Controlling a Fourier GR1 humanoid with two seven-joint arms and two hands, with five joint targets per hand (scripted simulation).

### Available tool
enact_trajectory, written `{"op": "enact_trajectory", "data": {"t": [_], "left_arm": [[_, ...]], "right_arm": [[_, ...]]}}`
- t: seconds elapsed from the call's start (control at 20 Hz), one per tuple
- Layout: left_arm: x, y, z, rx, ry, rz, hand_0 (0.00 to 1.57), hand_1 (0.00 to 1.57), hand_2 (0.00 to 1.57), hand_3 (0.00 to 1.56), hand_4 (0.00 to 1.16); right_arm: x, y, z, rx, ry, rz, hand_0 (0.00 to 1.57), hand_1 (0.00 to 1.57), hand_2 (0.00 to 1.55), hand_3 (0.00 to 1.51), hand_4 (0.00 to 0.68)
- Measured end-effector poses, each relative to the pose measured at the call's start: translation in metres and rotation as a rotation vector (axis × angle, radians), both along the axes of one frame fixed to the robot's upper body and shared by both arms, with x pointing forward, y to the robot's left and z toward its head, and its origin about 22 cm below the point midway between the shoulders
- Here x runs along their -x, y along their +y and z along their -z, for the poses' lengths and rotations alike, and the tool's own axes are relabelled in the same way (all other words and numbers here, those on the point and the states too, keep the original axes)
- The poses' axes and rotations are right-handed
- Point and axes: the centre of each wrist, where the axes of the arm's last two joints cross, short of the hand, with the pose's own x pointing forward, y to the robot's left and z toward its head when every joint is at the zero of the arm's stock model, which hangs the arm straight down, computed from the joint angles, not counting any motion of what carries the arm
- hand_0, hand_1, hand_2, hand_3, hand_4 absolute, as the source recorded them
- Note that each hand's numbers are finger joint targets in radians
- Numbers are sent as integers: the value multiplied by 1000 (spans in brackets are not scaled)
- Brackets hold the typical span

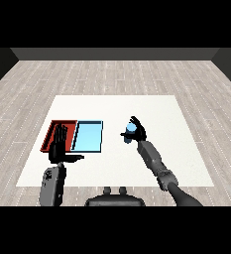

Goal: Pick the blue can and put it in the blue box

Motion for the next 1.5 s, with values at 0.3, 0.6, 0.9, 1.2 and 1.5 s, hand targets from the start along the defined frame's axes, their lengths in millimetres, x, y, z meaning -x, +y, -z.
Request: {"op": "enact_trajectory", "data": {"t": [0.3, 0.6, 0.9, 1.2, 1.5], "left_arm": [[-5, 0, 4, -1, 2, -2, 0, 0, 0, 0, 0], [-3, 7, -1, -15, 3, -7, 0, 0, 0, 0, 0], [-3, -12, 4, -47, 29, 32, 0, 0, 0, 0, 0], [-5, -32, 10, -55, 80, 104, 0, 0, 0, 0, 0], [-11, -59, 14, -80, 136, 161, 0, 0, 0, 0, 0]], "right_arm": [[0, 6, 3, 135, 11, 106, 1505, 1505, 1483, 1437, 620], [-9, 9, -7, 199, 19, 126, 1488, 1488, 1466, 1414, 637], [-20, 8, -31, 248, -40, 116, 1459, 1459, 1452, 1399, 626], [-32, 2, -70, 319, -143, 111, 1440, 1440, 1449, 1398, 615], [-30, 2, -100, 360, -222, 102, 1428, 1428, 1450, 1401, 616]]}}
